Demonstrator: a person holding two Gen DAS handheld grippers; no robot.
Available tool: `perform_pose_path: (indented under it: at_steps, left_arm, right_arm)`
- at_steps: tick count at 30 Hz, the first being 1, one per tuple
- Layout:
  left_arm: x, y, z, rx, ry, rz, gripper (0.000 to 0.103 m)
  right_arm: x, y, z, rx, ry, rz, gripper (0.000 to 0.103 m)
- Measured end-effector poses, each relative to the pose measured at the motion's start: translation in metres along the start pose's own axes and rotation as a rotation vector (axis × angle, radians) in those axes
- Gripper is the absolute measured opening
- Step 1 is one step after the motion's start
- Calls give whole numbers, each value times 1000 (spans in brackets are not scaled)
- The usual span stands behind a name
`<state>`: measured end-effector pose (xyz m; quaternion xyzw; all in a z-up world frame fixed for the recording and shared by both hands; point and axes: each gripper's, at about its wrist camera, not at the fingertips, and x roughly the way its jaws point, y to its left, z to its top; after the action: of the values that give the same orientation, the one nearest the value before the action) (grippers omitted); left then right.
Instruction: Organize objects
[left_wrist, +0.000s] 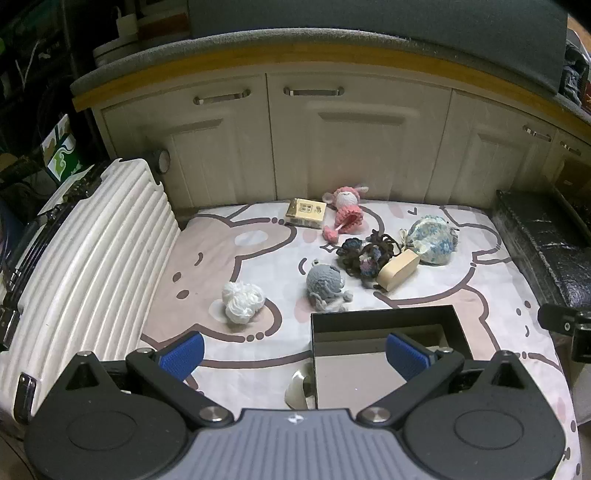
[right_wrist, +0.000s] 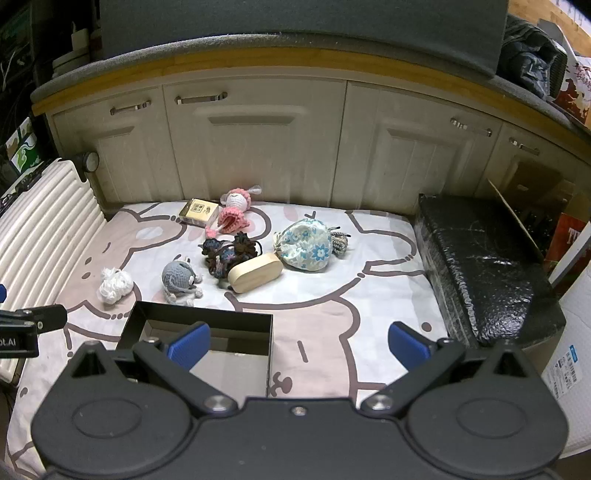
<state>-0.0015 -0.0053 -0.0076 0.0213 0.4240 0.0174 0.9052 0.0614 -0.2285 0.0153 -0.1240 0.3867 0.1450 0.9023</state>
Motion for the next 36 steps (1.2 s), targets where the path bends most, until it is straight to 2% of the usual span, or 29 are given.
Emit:
perform_pose_path:
  at_steps: [36]
  left_arm:
    - [0,-3,1,-2,12,-4,103]
  right_arm:
    - [3,3,-1,-21,1,9,103]
